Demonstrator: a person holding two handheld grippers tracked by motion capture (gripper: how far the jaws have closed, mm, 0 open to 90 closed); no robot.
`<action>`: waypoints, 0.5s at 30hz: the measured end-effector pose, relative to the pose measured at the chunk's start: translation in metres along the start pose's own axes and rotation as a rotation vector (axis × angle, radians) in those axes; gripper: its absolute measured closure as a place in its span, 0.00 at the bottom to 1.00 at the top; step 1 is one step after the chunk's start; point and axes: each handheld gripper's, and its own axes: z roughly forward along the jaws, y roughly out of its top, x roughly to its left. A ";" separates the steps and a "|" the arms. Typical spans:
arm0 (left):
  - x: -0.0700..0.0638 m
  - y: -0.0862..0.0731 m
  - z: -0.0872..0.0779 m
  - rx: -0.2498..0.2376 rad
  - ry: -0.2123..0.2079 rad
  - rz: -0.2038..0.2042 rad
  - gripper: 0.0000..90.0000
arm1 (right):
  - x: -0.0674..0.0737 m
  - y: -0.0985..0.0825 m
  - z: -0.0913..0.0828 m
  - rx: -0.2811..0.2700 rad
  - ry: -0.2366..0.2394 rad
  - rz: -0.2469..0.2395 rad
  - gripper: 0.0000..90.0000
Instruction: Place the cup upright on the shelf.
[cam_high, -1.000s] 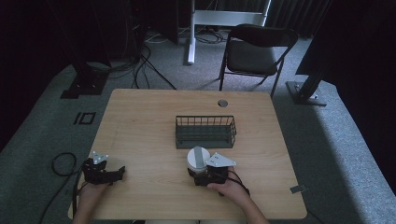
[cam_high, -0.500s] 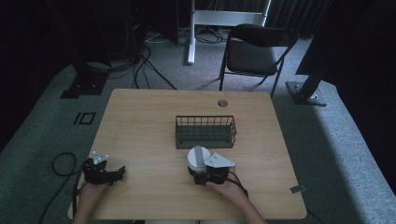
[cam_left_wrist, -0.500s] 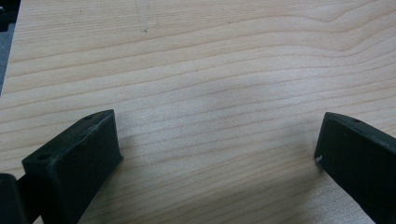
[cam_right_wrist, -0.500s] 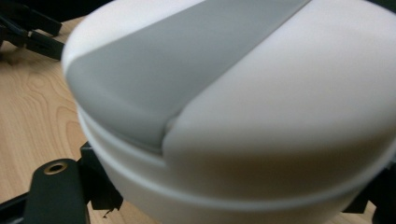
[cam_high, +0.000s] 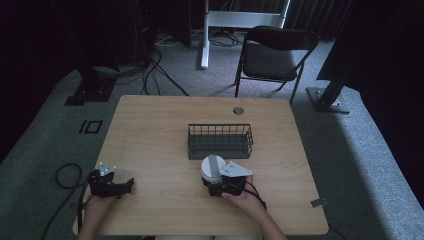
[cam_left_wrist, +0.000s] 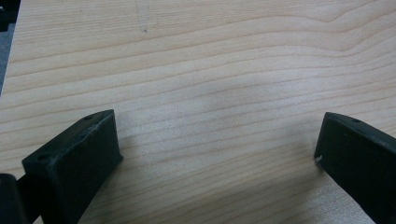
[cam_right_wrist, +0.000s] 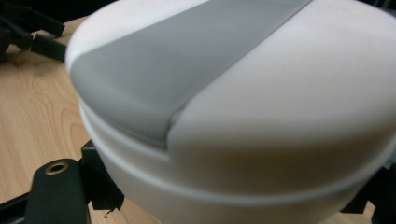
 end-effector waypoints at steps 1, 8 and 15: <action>0.000 0.000 0.000 0.000 0.000 0.000 0.00 | 0.000 0.000 0.000 0.000 0.000 0.000 0.20; 0.000 0.000 0.000 0.000 0.000 0.000 0.00 | -0.001 0.013 -0.003 -0.016 0.016 0.000 0.20; 0.000 0.000 0.000 -0.001 0.000 -0.001 0.00 | -0.002 0.026 -0.008 -0.037 0.030 0.009 0.20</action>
